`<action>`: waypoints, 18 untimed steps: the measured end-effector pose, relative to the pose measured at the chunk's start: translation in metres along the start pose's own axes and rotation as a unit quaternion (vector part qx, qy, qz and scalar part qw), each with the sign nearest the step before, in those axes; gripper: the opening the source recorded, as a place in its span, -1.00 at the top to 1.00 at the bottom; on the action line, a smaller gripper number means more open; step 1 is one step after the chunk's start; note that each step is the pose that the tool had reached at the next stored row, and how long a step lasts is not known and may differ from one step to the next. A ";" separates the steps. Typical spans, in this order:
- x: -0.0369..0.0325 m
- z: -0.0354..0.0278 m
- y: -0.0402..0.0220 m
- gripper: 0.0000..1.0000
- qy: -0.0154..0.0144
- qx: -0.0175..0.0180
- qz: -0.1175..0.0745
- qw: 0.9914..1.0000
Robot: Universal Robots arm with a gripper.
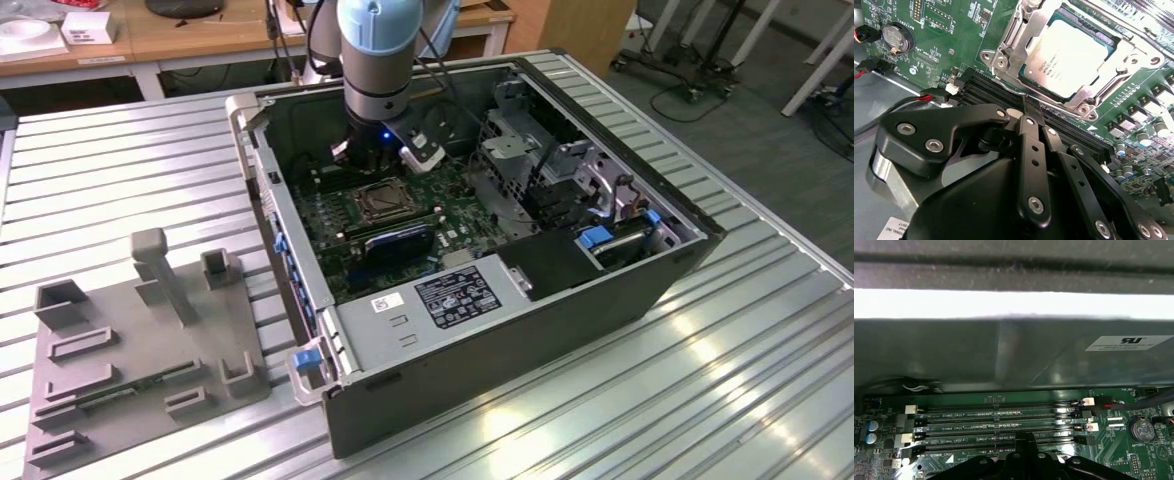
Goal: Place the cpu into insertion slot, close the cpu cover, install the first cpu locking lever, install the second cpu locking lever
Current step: 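Install the first cpu locking lever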
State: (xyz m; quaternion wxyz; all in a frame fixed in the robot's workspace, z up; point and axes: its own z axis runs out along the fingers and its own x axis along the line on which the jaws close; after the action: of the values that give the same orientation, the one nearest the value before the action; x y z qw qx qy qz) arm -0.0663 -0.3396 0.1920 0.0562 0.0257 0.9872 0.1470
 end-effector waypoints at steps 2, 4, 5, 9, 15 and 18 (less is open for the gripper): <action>0.0001 0.0006 -0.0002 0.79 0.000 0.000 0.000 1.000; 0.0001 0.0012 -0.0004 0.79 0.000 0.000 0.000 1.000; 0.0002 0.0015 -0.0005 0.79 0.000 0.000 0.000 1.000; 0.0003 0.0028 -0.0008 0.79 0.000 0.000 0.000 1.000; 0.0003 0.0034 -0.0010 0.79 0.000 0.000 0.000 1.000; 0.0003 0.0035 -0.0011 0.79 0.000 0.000 0.000 1.000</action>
State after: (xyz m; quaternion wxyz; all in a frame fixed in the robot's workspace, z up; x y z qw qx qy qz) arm -0.0663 -0.3396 0.1884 0.0562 0.0257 0.9872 0.1470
